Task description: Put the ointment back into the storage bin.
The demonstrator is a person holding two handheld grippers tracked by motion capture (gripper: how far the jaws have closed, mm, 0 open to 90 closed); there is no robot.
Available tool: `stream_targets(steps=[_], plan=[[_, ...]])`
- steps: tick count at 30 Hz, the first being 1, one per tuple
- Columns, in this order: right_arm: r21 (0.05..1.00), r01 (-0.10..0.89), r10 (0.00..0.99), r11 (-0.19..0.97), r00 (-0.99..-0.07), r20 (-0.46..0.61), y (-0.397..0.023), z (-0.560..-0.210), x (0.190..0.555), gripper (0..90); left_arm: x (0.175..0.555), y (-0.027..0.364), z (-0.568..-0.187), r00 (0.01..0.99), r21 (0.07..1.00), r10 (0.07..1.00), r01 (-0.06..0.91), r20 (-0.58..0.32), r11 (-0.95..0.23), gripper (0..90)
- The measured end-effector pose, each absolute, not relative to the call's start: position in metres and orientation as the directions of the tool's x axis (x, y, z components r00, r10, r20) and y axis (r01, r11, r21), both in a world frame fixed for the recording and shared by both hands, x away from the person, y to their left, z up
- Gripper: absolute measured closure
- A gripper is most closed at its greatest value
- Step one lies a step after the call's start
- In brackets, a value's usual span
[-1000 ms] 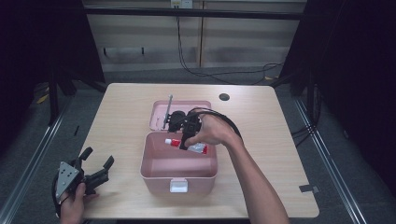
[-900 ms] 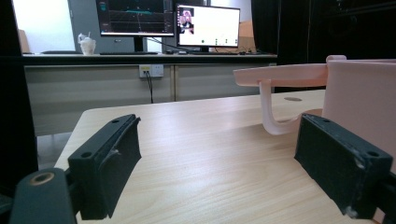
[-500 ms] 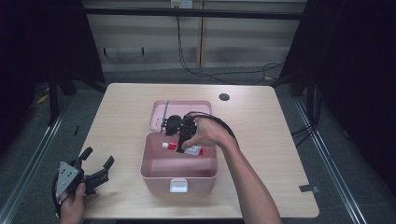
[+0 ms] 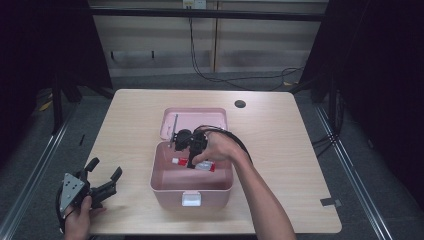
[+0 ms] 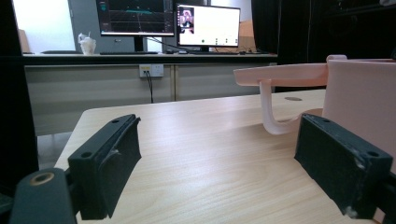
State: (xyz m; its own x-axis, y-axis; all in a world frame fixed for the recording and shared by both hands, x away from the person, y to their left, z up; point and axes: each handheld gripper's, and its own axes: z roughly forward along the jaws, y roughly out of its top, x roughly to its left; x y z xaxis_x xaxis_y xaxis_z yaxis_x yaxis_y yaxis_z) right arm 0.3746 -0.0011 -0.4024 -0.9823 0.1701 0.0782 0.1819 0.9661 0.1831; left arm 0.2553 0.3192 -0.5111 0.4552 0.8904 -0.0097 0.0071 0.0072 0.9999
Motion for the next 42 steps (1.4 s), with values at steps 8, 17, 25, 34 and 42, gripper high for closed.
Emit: stream_targets(steps=[8,17,25,34,42], plan=[[0.173,0.172,0.159,0.97,-0.983,0.088,0.006,-0.412,0.375,71.6,0.255,0.319,-0.511,0.458,1.0,0.889,0.008,-0.009,0.006,13.9],[0.153,0.166,0.157,0.974,-0.985,0.071,0.009,-0.424,0.375,71.6,0.255,0.319,-0.511,0.459,1.0,0.888,0.009,-0.009,0.005,13.9],[0.136,0.148,0.142,0.98,-0.988,0.056,0.014,-0.431,0.375,71.6,0.255,0.319,-0.511,0.459,1.0,0.888,0.009,-0.009,0.006,13.9],[0.109,0.134,0.134,0.985,-0.991,0.012,0.015,-0.436,0.37,71.6,0.255,0.319,-0.511,0.458,1.0,0.889,0.01,-0.009,0.005,13.9],[0.081,0.121,0.123,0.989,-0.992,-0.012,0.017,-0.443,0.366,71.6,0.255,0.319,-0.511,0.458,1.0,0.889,0.01,-0.008,0.004,13.9]])
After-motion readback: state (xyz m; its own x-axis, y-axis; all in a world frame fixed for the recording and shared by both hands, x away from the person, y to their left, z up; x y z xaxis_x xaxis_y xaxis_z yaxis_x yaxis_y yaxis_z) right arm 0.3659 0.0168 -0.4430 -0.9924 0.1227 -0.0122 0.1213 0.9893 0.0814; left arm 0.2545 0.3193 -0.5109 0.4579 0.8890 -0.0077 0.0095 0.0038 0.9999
